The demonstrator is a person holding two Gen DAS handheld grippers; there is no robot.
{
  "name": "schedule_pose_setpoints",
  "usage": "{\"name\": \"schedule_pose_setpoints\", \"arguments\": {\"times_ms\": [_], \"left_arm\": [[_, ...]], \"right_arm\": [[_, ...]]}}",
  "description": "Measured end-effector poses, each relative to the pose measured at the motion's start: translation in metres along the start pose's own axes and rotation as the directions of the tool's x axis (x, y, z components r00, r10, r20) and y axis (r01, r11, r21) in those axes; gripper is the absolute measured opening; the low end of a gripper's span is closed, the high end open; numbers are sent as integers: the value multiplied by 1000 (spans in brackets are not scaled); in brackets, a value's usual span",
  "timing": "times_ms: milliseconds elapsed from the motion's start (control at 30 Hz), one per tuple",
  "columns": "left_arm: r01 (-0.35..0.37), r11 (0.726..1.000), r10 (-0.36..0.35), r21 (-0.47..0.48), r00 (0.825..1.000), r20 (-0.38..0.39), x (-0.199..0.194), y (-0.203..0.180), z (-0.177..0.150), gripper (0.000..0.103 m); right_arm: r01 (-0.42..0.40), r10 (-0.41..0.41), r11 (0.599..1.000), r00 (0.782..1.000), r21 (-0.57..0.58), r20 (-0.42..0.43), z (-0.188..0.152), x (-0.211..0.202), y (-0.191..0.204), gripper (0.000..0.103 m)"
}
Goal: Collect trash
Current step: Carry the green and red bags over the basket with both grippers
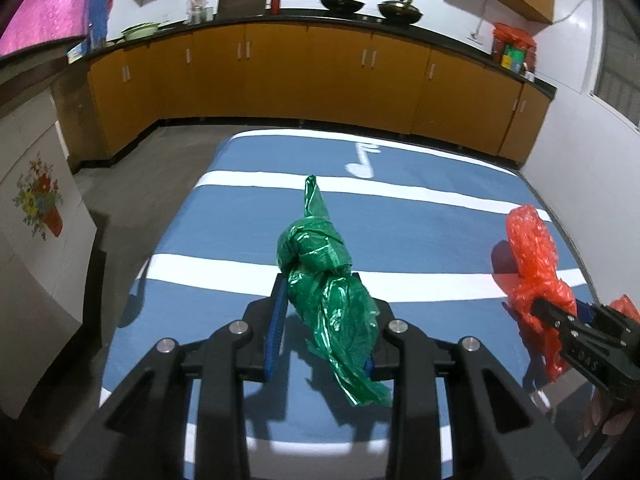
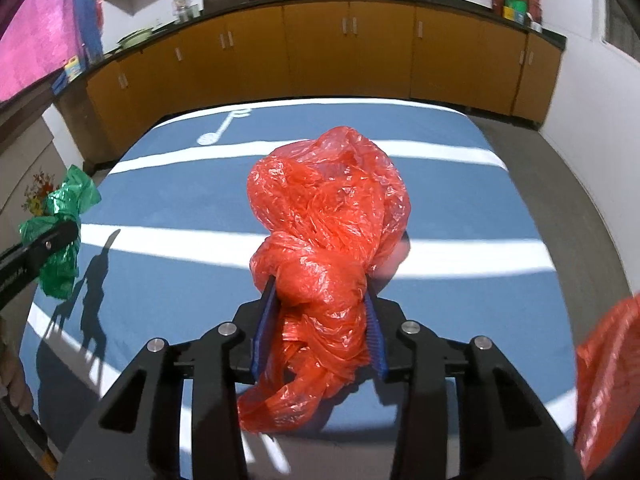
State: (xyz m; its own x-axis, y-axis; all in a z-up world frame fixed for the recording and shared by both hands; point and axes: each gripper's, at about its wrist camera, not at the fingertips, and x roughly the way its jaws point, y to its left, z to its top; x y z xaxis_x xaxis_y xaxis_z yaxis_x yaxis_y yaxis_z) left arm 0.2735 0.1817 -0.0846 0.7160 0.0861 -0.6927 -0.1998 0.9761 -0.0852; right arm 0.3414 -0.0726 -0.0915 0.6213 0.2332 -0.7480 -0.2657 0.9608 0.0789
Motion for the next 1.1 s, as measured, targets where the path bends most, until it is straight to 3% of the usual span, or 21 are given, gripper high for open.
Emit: {"name": "schedule_pose_setpoints", "arguments": {"times_ms": [633,1100], "left_arm": [[118,982,-128,147,990,58,-55,-92,-8,31],[202,947,-227,251,971,74,-87,-164,-17,31]], "right_arm": [[57,-79,985,988,166,134,-32,-103,-66,38],[144,-201,960,952,242,230,-63,-170,-102,38]]}}
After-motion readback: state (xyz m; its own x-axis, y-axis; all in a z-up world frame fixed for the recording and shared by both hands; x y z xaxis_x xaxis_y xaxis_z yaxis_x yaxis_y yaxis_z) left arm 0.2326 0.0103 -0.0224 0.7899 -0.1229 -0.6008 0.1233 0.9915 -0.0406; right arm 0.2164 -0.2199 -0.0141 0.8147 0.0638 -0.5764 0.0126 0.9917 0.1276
